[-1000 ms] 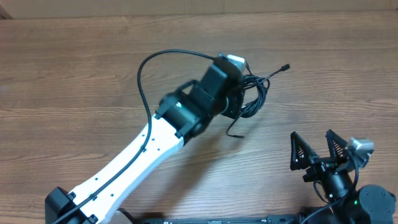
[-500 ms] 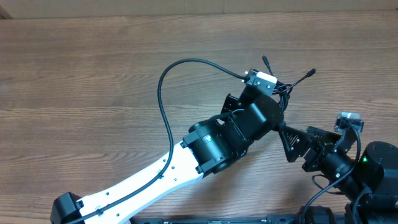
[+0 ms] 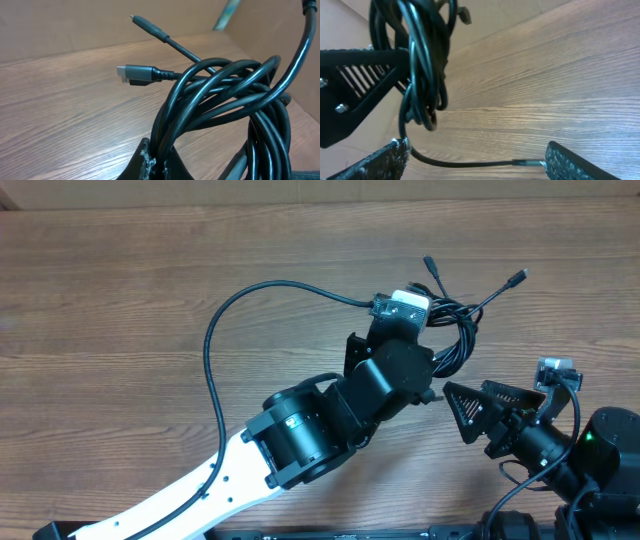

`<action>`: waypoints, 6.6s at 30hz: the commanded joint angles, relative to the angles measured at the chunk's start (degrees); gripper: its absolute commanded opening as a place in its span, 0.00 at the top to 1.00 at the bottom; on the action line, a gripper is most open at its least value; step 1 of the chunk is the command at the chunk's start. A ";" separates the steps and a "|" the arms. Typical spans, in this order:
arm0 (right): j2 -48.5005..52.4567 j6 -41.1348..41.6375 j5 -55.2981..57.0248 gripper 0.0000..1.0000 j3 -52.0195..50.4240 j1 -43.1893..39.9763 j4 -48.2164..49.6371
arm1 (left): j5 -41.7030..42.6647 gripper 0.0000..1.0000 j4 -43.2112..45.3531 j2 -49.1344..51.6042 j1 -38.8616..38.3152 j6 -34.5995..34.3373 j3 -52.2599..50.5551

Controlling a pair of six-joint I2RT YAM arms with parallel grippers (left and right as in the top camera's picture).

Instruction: Untangle cables

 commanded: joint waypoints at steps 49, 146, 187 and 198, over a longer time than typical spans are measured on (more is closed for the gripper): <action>-0.17 -4.11 -10.25 0.96 1.33 0.26 1.05 | -0.87 0.96 2.16 -0.66 -0.24 -24.35 1.75; -0.17 14.25 -9.60 0.23 1.22 0.26 7.30 | 2.86 0.96 -2.08 -0.68 1.51 -23.63 1.75; -0.13 9.64 -8.79 0.61 1.22 0.26 11.85 | 17.79 0.96 0.22 -0.33 1.51 -22.47 1.75; -0.13 9.64 -8.20 0.95 1.22 0.26 10.54 | 14.58 0.96 0.17 -0.33 1.51 -22.32 1.75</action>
